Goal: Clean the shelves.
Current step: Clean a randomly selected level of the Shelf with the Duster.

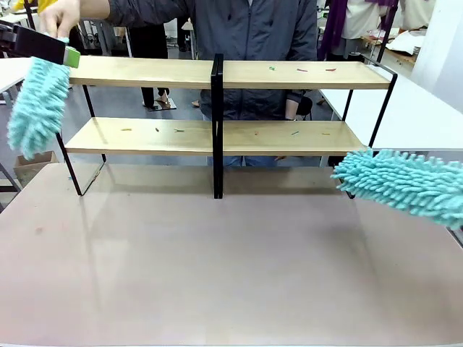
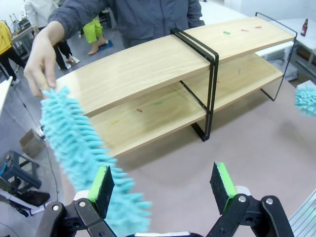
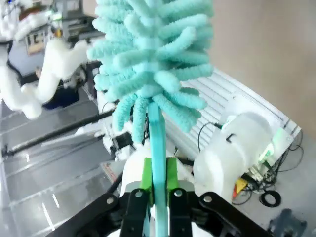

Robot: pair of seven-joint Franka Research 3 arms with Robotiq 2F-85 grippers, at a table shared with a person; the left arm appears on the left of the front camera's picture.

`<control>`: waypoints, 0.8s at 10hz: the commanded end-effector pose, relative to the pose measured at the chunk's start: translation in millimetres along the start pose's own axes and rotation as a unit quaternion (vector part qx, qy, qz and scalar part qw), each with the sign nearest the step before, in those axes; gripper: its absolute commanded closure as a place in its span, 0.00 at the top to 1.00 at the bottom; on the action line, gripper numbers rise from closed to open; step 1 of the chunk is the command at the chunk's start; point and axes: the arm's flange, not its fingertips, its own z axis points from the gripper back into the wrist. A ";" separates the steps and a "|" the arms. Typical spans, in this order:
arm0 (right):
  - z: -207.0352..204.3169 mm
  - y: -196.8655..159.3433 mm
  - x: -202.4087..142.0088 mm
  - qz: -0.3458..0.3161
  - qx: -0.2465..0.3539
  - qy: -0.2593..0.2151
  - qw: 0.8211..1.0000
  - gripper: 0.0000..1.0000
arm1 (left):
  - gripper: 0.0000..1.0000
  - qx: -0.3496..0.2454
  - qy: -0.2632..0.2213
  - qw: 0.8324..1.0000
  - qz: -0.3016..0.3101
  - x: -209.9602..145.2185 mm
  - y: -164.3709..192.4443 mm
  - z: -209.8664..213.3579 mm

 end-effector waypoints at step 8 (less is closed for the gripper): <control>59.8 -3.5 -7.5 0.258 0.096 -0.001 0.961 0.12 | 1.00 0.000 -0.003 1.000 0.002 -2.5 0.7 -1.0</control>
